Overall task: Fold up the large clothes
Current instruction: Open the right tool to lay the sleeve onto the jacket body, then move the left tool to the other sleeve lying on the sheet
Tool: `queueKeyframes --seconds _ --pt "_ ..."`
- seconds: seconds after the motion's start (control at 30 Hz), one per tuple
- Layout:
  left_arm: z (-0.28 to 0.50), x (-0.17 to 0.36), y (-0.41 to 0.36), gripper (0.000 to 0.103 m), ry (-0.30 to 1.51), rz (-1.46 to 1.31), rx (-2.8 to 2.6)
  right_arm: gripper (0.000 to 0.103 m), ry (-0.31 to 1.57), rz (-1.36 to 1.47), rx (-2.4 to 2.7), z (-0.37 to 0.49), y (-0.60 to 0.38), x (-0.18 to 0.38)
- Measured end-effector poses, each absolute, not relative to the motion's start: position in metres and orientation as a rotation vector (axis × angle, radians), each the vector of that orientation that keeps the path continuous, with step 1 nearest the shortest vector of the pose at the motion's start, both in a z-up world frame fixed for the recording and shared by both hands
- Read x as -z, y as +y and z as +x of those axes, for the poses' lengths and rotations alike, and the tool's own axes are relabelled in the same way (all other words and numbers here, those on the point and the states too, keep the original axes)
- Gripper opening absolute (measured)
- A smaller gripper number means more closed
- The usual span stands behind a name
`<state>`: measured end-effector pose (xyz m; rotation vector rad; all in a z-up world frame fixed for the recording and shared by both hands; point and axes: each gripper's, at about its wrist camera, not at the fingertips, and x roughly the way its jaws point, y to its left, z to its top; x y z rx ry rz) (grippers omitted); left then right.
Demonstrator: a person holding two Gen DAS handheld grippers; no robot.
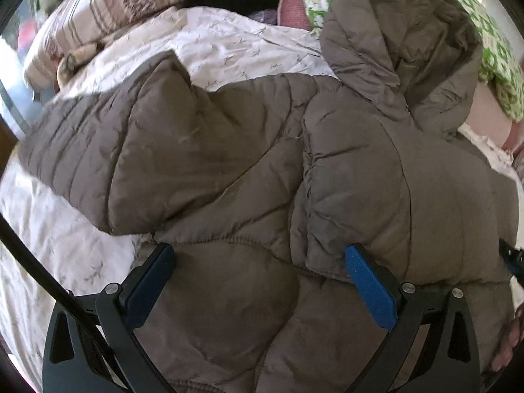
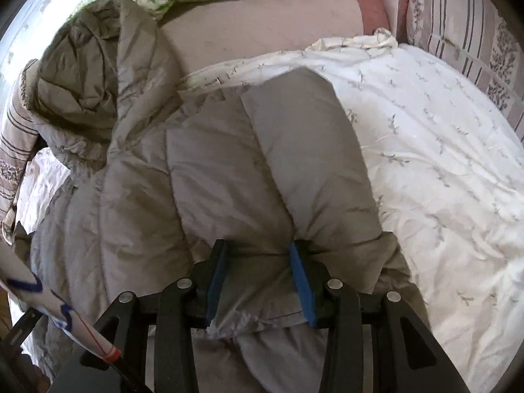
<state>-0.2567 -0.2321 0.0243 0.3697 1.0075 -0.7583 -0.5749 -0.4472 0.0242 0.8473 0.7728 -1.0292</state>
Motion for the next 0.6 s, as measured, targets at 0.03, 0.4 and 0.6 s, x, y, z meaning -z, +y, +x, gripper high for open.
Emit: queueKeyframes --seconds 0.03,0.4,0.6 --pt "-0.256 -0.026 -0.231 0.103 1.007 0.362 0.756 0.044 0.760 0.843 1.023 -0.574 -0.440 -0.032" --pt "-0.277 -0.044 -0.226 0.103 0.949 0.365 0.790 0.051 0.733 0.723 1.002 -0.576 -0.364 -0.060" --pt "-0.279 -0.032 -0.231 0.103 0.938 0.413 0.762 0.051 0.678 0.701 0.984 -0.572 -0.364 -0.056"
